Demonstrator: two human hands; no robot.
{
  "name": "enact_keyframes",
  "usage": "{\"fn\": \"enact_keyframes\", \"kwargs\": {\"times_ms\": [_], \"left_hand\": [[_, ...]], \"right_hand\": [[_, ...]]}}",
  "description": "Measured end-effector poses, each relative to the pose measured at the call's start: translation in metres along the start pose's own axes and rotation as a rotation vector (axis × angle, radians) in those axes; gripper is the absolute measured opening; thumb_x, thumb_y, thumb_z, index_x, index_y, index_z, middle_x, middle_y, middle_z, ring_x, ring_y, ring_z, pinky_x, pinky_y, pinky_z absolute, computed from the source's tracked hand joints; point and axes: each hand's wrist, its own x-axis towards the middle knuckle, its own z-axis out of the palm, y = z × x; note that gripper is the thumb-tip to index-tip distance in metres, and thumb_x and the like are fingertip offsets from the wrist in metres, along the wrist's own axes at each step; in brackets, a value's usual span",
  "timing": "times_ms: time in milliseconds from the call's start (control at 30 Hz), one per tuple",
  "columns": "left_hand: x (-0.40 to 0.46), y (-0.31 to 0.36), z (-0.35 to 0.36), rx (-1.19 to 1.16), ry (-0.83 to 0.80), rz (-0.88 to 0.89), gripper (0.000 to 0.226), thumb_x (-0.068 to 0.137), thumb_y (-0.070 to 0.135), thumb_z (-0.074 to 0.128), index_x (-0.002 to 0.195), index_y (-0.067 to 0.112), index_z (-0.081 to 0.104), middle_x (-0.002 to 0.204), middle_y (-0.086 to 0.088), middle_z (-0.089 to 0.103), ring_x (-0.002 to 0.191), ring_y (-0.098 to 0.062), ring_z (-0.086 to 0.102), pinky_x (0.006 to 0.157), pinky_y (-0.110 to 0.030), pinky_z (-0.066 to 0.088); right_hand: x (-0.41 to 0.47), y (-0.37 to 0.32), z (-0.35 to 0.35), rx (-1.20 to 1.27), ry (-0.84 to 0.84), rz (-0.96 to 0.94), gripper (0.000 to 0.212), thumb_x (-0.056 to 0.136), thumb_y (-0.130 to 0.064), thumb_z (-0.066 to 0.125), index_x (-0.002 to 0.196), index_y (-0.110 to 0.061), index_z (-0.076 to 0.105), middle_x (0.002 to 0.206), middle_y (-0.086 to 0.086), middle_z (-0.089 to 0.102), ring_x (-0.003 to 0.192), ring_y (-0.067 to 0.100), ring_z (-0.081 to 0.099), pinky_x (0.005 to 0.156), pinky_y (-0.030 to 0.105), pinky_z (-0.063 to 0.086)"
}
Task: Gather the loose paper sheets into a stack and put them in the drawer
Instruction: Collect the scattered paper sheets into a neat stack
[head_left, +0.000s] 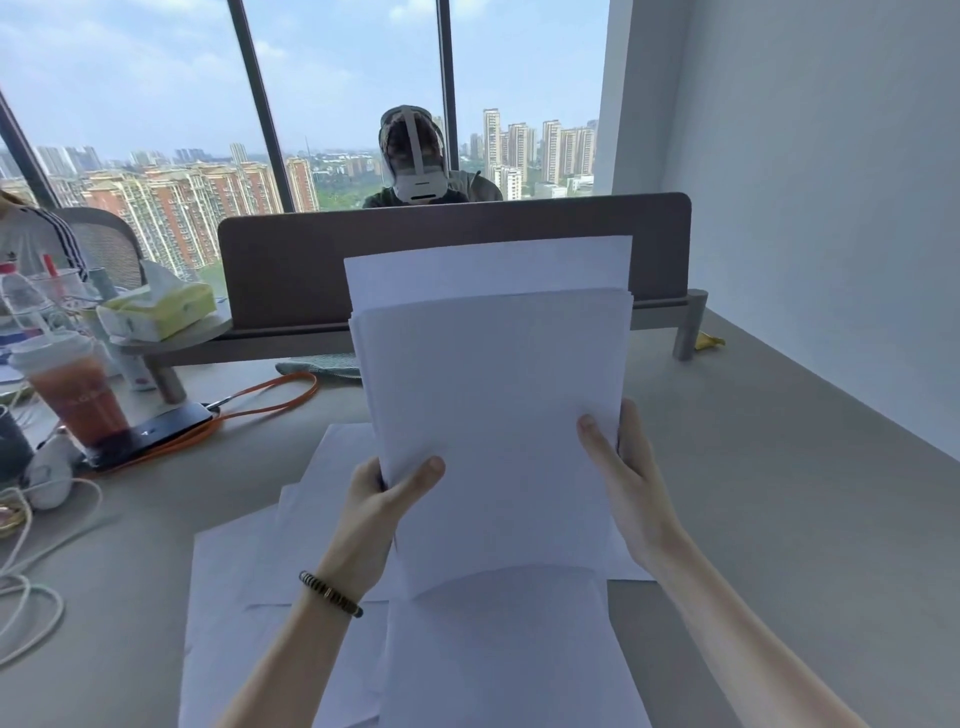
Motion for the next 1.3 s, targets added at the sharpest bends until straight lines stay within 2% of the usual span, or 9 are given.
{"fn": "enact_keyframes", "kwargs": {"times_ms": [233, 367, 533, 633, 733, 967, 1100, 1233, 1300], "left_hand": [[0.002, -0.002, 0.013, 0.065, 0.108, 0.023, 0.030, 0.064, 0.034, 0.082, 0.091, 0.021, 0.081, 0.102, -0.008, 0.078, 0.100, -0.029, 0.073, 0.087, -0.045, 0.058], [0.005, 0.005, 0.009, 0.023, 0.087, 0.047, 0.031, 0.063, 0.036, 0.079, 0.092, 0.022, 0.081, 0.103, -0.007, 0.078, 0.097, -0.025, 0.074, 0.082, -0.037, 0.060], [-0.001, -0.005, 0.001, 0.016, 0.048, -0.002, 0.041, 0.063, 0.033, 0.080, 0.101, 0.017, 0.077, 0.107, -0.009, 0.077, 0.100, -0.026, 0.073, 0.079, -0.033, 0.058], [-0.002, -0.007, 0.003, 0.032, 0.019, -0.016, 0.035, 0.062, 0.031, 0.081, 0.095, 0.020, 0.081, 0.103, -0.007, 0.078, 0.098, -0.022, 0.074, 0.077, -0.027, 0.057], [0.001, -0.005, 0.007, 0.041, 0.019, -0.001, 0.026, 0.067, 0.027, 0.081, 0.092, 0.023, 0.082, 0.101, -0.005, 0.079, 0.097, -0.021, 0.074, 0.076, -0.028, 0.058], [0.011, 0.006, 0.012, 0.061, 0.120, 0.036, 0.032, 0.063, 0.038, 0.081, 0.089, 0.019, 0.082, 0.099, -0.009, 0.079, 0.095, -0.026, 0.074, 0.087, -0.045, 0.058], [0.013, 0.011, 0.007, 0.049, 0.066, 0.074, 0.028, 0.067, 0.037, 0.078, 0.092, 0.026, 0.081, 0.102, -0.006, 0.078, 0.097, -0.026, 0.074, 0.084, -0.040, 0.059], [0.010, -0.001, -0.005, 0.013, 0.022, -0.009, 0.033, 0.068, 0.038, 0.076, 0.096, 0.022, 0.080, 0.109, -0.007, 0.077, 0.101, -0.026, 0.073, 0.085, -0.039, 0.057], [0.008, -0.008, -0.007, 0.037, 0.011, -0.029, 0.034, 0.067, 0.037, 0.077, 0.097, 0.022, 0.080, 0.109, -0.008, 0.077, 0.101, -0.026, 0.073, 0.084, -0.039, 0.057]], "right_hand": [[-0.001, -0.002, 0.009, 0.011, -0.004, -0.032, 0.022, 0.103, -0.026, 0.050, 0.125, -0.027, 0.054, 0.121, -0.009, 0.069, 0.116, 0.013, 0.065, 0.099, 0.043, 0.052], [0.001, -0.011, 0.005, 0.031, -0.050, -0.057, 0.022, 0.102, -0.026, 0.048, 0.123, -0.029, 0.052, 0.115, -0.018, 0.069, 0.112, 0.003, 0.066, 0.085, 0.024, 0.055], [-0.002, -0.004, -0.001, 0.017, -0.049, -0.036, 0.030, 0.097, -0.035, 0.052, 0.127, -0.033, 0.052, 0.122, -0.017, 0.068, 0.116, 0.003, 0.064, 0.096, 0.032, 0.052], [-0.002, 0.002, 0.001, -0.020, -0.064, -0.011, 0.039, 0.101, -0.033, 0.051, 0.139, -0.034, 0.048, 0.131, -0.016, 0.065, 0.125, 0.005, 0.060, 0.104, 0.038, 0.046], [0.001, 0.004, 0.003, -0.031, -0.057, 0.009, 0.034, 0.101, -0.037, 0.053, 0.135, -0.037, 0.053, 0.132, -0.014, 0.065, 0.126, 0.009, 0.059, 0.110, 0.048, 0.044], [0.007, -0.002, 0.009, -0.048, 0.020, -0.006, 0.018, 0.103, -0.030, 0.051, 0.118, -0.038, 0.057, 0.119, -0.013, 0.070, 0.112, 0.008, 0.067, 0.100, 0.046, 0.052], [0.008, -0.009, 0.008, -0.036, 0.007, -0.029, 0.018, 0.104, -0.027, 0.050, 0.120, -0.030, 0.056, 0.118, -0.013, 0.070, 0.113, 0.006, 0.066, 0.094, 0.032, 0.052], [0.004, -0.005, 0.003, 0.028, -0.016, 0.014, 0.024, 0.103, -0.024, 0.050, 0.126, -0.021, 0.055, 0.121, -0.010, 0.070, 0.115, 0.008, 0.066, 0.095, 0.031, 0.055], [0.003, 0.004, 0.000, 0.022, -0.012, 0.048, 0.025, 0.102, -0.024, 0.051, 0.125, -0.014, 0.055, 0.121, -0.004, 0.070, 0.115, 0.012, 0.066, 0.097, 0.037, 0.053]]}}
